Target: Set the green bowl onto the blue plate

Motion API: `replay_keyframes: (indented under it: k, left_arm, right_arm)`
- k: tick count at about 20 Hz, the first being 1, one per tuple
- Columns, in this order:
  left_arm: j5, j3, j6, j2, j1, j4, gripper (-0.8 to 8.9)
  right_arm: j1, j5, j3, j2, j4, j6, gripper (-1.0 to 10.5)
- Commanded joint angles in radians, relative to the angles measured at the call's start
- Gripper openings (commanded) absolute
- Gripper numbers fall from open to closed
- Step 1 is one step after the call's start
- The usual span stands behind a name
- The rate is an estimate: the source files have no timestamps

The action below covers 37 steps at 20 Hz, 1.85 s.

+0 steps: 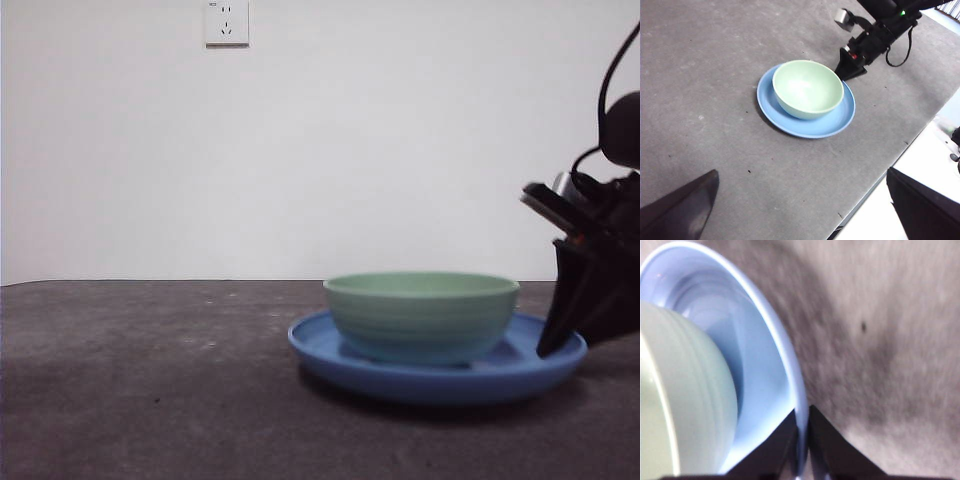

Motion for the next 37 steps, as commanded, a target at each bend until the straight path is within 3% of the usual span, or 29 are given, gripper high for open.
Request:
replay_keyframes:
  k: [1, 13, 21, 29, 33, 37]
  left_arm:
    - [0.002, 0.008, 0.001, 0.005, -0.004, 0.008, 6.57]
    - [0.002, 0.008, 0.001, 0.005, -0.004, 0.008, 6.57]
    - [0.002, 0.008, 0.000, 0.005, -0.004, 0.008, 6.57]
    - [0.002, 0.008, 0.000, 0.005, -0.004, 0.007, 6.57]
    - [0.002, 0.008, 0.000, 0.005, -0.004, 0.010, 6.57]
    - [0.002, 0.008, 0.000, 0.005, -0.004, 0.010, 6.57]
  right_arm:
    - [0.023, -0.013, 0.058, -0.002, -0.010, 0.038, 0.1]
    - [0.204, 0.070, 0.135, 0.013, 0.046, 0.187, 0.1]
    - [0.269, 0.111, 0.137, 0.122, 0.123, 0.235, 0.1]
    - [0.271, 0.111, 0.137, 0.156, 0.148, 0.235, 0.1]
    - [0.267, 0.111, 0.137, 0.154, 0.149, 0.224, 1.8]
    - [0.256, 0.119, 0.139, 0.101, 0.120, 0.190, 1.8]
